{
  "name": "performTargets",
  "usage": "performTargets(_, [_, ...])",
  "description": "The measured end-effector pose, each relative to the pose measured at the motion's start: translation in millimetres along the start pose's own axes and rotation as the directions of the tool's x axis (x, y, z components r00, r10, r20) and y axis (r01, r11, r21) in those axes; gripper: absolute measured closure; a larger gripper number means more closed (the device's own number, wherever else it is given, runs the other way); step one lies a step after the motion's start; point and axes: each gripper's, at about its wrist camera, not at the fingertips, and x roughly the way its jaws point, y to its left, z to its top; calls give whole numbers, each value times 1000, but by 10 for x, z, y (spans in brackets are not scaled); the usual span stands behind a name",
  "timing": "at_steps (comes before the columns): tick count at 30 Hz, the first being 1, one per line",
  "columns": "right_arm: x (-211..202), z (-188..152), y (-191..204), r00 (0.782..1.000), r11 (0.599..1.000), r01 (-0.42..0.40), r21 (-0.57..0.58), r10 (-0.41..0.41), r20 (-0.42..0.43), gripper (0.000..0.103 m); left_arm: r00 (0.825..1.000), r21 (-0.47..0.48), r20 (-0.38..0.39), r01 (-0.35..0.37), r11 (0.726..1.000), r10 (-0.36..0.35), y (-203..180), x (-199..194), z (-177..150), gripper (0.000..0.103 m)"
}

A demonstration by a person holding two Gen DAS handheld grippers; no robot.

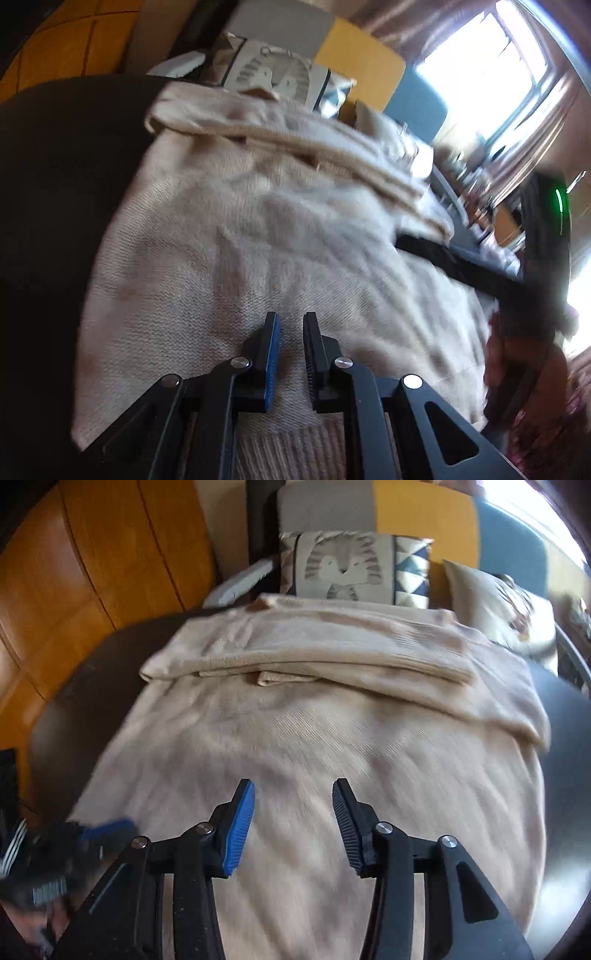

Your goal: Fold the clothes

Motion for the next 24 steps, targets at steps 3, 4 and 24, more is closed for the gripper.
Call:
performTargets(3, [97, -62, 42, 1000, 999, 19, -35, -19, -5, 56, 1000, -2, -4, 17, 1000, -17, 34, -64, -96, 91])
performTargets(4, [63, -127, 46, 1000, 999, 19, -47, -20, -9, 56, 1000, -6, -2, 24, 1000, -24, 55, -88, -131, 91])
performTargets(24, [-917, -801, -225, 994, 991, -40, -129, 53, 98, 56, 997, 34, 71, 32, 999, -34, -116, -271, -207, 91])
